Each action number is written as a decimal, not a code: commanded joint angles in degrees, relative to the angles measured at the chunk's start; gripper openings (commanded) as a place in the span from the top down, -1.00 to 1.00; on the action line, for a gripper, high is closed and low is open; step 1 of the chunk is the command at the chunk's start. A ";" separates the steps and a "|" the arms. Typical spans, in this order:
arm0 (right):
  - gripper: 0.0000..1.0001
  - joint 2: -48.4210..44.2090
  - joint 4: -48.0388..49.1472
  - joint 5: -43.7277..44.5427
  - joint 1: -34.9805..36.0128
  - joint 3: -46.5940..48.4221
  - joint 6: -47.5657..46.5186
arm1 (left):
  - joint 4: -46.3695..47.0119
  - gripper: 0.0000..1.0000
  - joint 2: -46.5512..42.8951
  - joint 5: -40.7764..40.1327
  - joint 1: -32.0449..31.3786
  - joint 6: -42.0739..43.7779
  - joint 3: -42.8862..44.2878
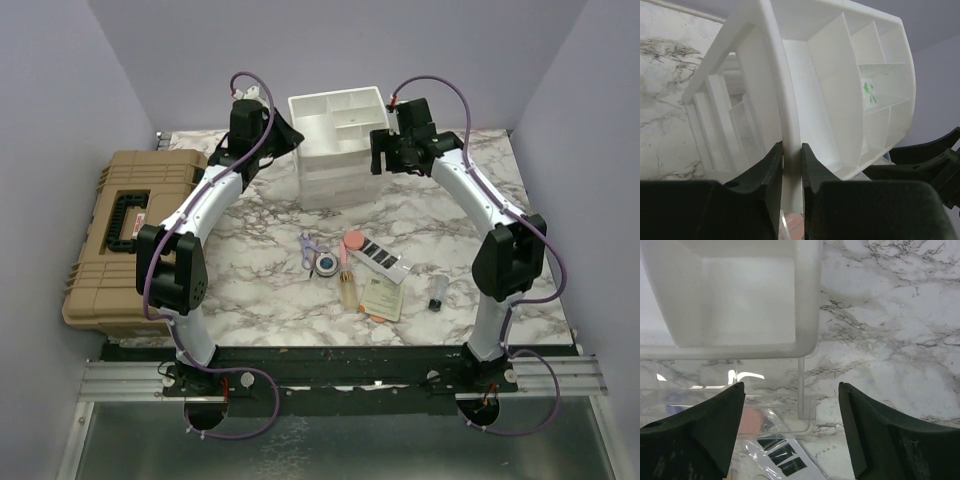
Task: Organize the makeup
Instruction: Open the drawer in the storage box.
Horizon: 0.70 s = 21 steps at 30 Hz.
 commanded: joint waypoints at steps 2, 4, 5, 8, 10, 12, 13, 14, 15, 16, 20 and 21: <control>-0.57 -3.46 -3.41 -3.45 -0.23 -2.87 -7.71 | -1.05 1.00 1.34 1.57 0.34 -1.00 1.61; -0.54 -4.02 -2.54 -5.52 -0.24 -3.45 -7.93 | -1.03 1.00 1.42 1.43 0.40 -0.92 1.61; -0.53 -4.08 -2.10 -5.91 -0.23 -3.55 -7.90 | -1.14 1.00 1.44 1.39 0.40 -0.92 1.61; -0.52 -3.40 -1.47 -5.35 -0.23 -2.06 -6.81 | -1.17 1.00 1.40 1.22 0.43 -0.79 1.53; -0.55 -2.42 -1.40 -3.40 -0.29 -0.41 -5.64 | -1.09 1.00 1.56 1.34 0.54 -0.70 1.60; -0.54 -0.91 -1.88 -1.87 -0.26 1.78 -4.95 | -1.10 1.00 1.76 1.75 0.54 -0.57 1.76; -0.54 -0.08 -2.18 -2.25 -0.29 2.77 -5.16 | -1.11 1.00 1.89 2.15 0.50 -0.57 1.89; -0.54 0.74 -2.63 -2.54 -0.24 3.76 -5.35 | -1.12 1.00 2.05 2.50 0.51 -0.42 2.09; -0.54 1.31 -3.08 -2.68 -0.23 4.37 -5.45 | -1.12 1.00 2.22 2.85 0.58 -0.32 2.27; -0.54 1.53 -2.98 -2.97 -0.23 4.46 -5.71 | -1.09 1.00 2.31 3.15 0.62 -0.26 2.35; -0.54 0.77 -2.35 -5.88 -0.25 3.30 -9.23 | -1.52 1.00 2.52 3.92 0.78 0.22 2.65; -0.54 0.68 -2.96 -5.56 -0.31 3.56 -10.62 | -1.68 1.00 2.47 4.03 0.87 0.29 2.62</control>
